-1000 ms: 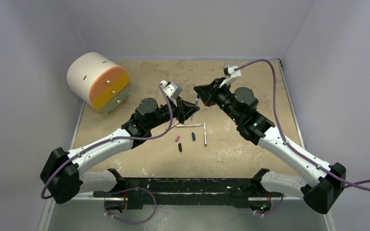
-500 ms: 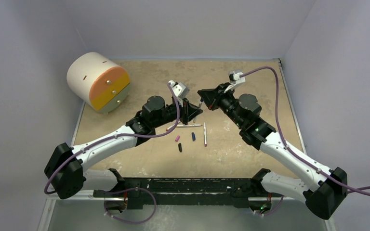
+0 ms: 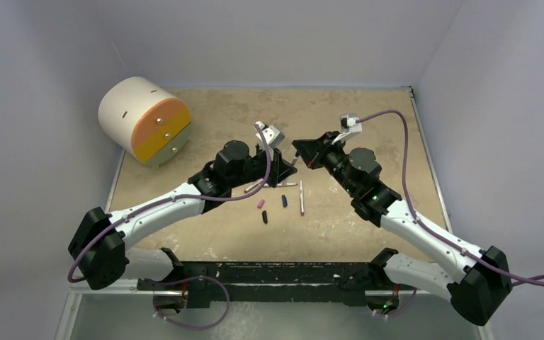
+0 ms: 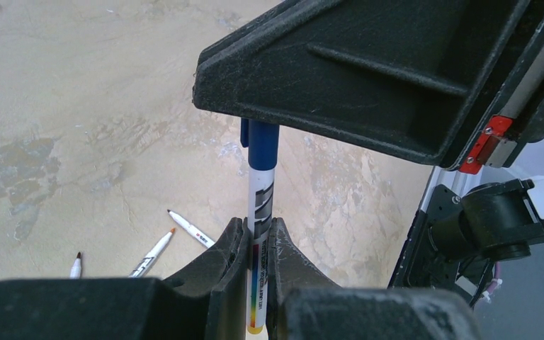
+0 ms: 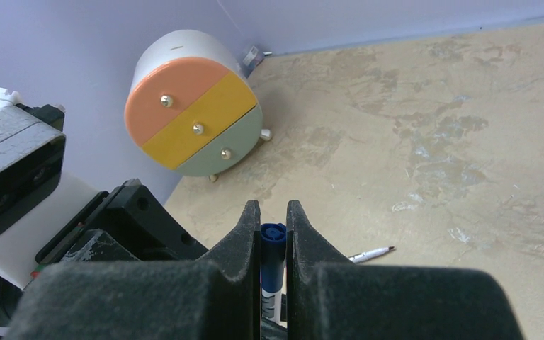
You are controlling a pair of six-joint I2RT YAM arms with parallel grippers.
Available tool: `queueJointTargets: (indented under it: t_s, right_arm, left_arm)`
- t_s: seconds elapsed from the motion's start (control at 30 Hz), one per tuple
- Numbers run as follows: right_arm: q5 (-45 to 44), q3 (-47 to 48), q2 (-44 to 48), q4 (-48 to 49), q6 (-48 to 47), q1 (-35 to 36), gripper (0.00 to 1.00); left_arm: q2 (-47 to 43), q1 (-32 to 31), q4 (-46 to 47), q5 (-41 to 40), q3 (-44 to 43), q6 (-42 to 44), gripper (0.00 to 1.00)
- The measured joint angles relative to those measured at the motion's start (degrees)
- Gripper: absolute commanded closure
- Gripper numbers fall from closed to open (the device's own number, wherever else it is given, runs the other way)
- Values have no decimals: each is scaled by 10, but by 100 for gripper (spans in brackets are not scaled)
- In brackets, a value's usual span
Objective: Insert the pens into the pen caps
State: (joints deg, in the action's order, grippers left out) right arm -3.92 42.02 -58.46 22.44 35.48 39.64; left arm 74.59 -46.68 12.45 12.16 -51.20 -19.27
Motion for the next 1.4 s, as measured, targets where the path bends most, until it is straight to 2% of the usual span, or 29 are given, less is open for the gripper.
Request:
queueJointTargets:
  t_s: [1.0,1.4]
  right_arm:
    - [-61,-25,-33,71,21,29,100]
    - [-81,-29,-30,56,26,43,100]
  left_arm:
    - [10,0,-17,-32,-12,15,100]
    - [10,3,-49,-22,-12,14,100]
